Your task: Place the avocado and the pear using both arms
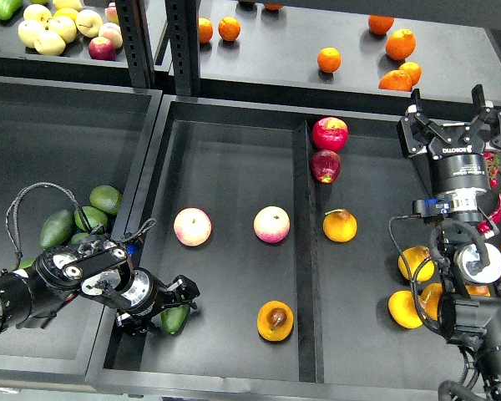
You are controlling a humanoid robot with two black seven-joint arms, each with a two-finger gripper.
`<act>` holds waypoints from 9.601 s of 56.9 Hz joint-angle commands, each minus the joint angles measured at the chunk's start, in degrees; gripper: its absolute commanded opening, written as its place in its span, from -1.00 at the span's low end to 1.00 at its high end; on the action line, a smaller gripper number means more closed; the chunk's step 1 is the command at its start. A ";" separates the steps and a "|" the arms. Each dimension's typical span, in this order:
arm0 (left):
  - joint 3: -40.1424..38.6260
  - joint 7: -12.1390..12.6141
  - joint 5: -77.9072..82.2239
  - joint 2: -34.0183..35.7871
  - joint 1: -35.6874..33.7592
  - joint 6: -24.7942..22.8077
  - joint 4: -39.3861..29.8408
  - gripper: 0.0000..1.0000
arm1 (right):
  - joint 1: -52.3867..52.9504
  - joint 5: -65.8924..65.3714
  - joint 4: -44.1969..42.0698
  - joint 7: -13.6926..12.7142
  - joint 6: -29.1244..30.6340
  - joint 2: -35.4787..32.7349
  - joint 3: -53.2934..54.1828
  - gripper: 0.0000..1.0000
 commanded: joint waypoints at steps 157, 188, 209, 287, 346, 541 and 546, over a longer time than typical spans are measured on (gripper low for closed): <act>-2.76 0.00 -16.52 21.58 -5.95 0.00 6.56 -0.24 | -1.58 0.26 0.45 -0.09 0.00 0.49 0.70 0.99; -2.32 0.00 -16.43 21.32 -2.79 0.00 6.56 -0.18 | -2.20 0.26 0.45 -0.09 0.00 0.67 0.61 0.99; -2.32 0.00 -16.52 21.49 -1.91 0.00 6.65 -0.12 | -2.28 0.26 0.45 -0.09 0.00 0.67 0.52 0.99; -0.29 0.00 -16.17 21.32 -1.38 0.00 7.00 0.43 | -3.43 0.53 0.89 -2.64 0.00 0.67 0.17 0.99; -1.17 0.00 -16.08 19.74 -2.00 0.00 7.97 0.62 | 4.04 -8.44 -3.95 -13.62 0.00 -14.54 -36.38 0.99; -5.13 0.00 -16.61 15.61 -2.70 0.00 7.35 0.76 | 20.66 -6.68 -24.33 -22.64 0.00 -3.37 -90.71 -0.05; -5.13 0.00 -16.61 15.43 -2.61 0.00 7.35 0.76 | 20.39 -6.24 -25.74 -22.64 0.00 -3.29 -90.53 -0.16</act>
